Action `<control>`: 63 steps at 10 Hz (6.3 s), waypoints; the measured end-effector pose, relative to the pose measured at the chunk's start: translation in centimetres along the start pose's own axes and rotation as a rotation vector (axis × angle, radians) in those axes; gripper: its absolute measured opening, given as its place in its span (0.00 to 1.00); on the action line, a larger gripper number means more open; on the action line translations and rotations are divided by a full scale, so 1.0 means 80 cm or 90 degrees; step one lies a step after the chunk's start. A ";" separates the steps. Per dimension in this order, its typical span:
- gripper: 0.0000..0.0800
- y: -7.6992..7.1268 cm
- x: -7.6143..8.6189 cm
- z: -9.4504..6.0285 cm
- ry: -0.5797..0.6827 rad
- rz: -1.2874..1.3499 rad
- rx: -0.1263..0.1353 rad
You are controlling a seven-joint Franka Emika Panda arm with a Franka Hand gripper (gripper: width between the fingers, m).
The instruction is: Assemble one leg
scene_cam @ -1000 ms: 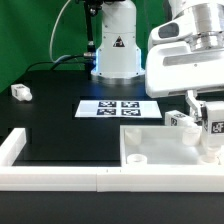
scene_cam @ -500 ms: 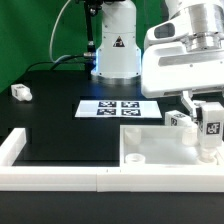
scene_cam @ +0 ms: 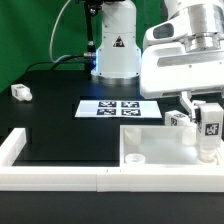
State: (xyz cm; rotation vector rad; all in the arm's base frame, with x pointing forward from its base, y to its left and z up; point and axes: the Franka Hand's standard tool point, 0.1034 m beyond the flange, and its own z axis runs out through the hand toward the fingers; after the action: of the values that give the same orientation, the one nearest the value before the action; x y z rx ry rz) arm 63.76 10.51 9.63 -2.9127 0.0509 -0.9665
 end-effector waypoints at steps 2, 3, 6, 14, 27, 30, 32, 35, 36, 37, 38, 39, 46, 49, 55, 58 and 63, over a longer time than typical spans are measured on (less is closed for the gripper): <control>0.36 0.002 -0.006 0.004 -0.005 0.000 -0.001; 0.36 0.002 -0.008 0.006 -0.008 0.000 -0.001; 0.36 -0.005 -0.022 0.012 -0.013 0.004 -0.005; 0.56 -0.010 -0.035 0.012 -0.027 0.013 -0.041; 0.81 0.017 -0.024 -0.006 -0.443 0.050 0.014; 0.81 0.005 -0.018 0.007 -0.402 0.114 -0.033; 0.81 -0.010 -0.024 0.017 -0.364 0.137 -0.043; 0.51 -0.007 -0.023 0.017 -0.364 0.173 -0.053; 0.36 -0.006 -0.023 0.017 -0.362 0.231 -0.070; 0.36 -0.005 -0.023 0.017 -0.360 0.267 -0.081; 0.36 -0.005 -0.024 0.017 -0.357 0.315 -0.096; 0.36 -0.004 -0.024 0.017 -0.349 0.401 -0.122; 0.36 -0.003 -0.023 0.021 -0.301 0.841 -0.199; 0.75 -0.007 -0.026 0.021 -0.323 0.514 -0.129; 0.81 -0.003 -0.025 0.023 -0.338 0.062 -0.029; 0.61 -0.002 -0.025 0.025 -0.338 0.040 -0.023; 0.35 -0.002 -0.026 0.025 -0.332 0.215 -0.069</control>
Offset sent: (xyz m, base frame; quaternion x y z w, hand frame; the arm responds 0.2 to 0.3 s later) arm 0.0011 0.0016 -0.0081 -0.0340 0.0255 -0.0007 0.9991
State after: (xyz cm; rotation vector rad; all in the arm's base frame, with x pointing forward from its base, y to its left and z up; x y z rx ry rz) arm 63.32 10.88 6.81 -3.0075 0.5535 -0.1503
